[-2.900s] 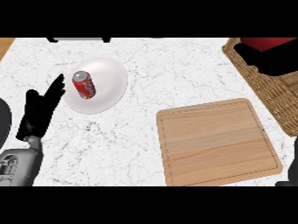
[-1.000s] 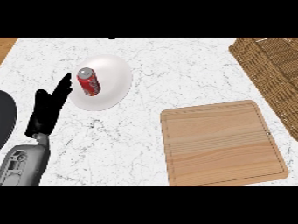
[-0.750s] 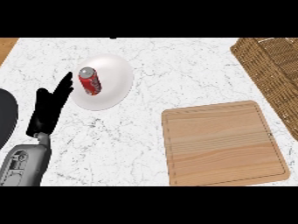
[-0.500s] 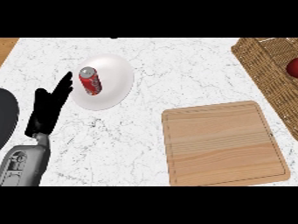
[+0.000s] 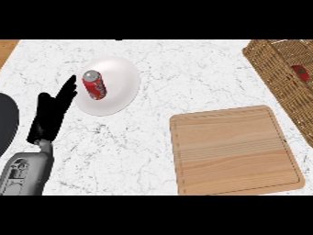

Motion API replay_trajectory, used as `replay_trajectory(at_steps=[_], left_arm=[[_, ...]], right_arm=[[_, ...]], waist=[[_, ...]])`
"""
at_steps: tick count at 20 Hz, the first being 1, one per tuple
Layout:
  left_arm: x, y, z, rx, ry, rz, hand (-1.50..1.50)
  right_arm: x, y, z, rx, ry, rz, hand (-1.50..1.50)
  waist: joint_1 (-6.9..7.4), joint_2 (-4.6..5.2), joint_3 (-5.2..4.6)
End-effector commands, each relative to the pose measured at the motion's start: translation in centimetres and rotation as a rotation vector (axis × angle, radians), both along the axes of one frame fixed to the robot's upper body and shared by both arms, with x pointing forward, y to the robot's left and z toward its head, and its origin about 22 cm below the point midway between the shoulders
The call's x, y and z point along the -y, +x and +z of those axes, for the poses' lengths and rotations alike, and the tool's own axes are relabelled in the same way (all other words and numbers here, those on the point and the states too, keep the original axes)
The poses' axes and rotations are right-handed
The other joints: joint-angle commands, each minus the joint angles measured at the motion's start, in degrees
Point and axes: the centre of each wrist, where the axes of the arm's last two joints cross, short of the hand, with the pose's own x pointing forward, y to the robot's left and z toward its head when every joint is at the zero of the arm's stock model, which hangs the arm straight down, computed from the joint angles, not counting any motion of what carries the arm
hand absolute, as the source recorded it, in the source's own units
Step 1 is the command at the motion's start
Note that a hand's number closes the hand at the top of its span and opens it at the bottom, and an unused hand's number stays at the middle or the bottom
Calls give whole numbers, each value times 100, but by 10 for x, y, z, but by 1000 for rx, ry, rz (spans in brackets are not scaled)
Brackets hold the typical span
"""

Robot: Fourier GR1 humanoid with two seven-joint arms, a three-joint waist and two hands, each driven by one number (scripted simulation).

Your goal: Pick the tomato from the cutting board and place it in the basket

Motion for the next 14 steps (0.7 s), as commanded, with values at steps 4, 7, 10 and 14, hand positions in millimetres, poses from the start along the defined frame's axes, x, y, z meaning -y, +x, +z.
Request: replay_trajectory(at_steps=[4,7,10,14], left_arm=[[4,-12,1,9,-2,-11,0],[0,-1,1,-2,-14,-6,0],[4,-7,-9,11,11,12,0],[-8,1,-1,2,-6,13,0]], right_arm=[[42,-32,10,125,148,-183,-150],[63,-51,9,130,236,-233,-150],[99,-91,22,84,229,-268,-150],[122,-123,12,127,255,-249,-150]], waist=[[42,-15,6],[-24,6,8],[-35,22,13],[-78,47,28]])
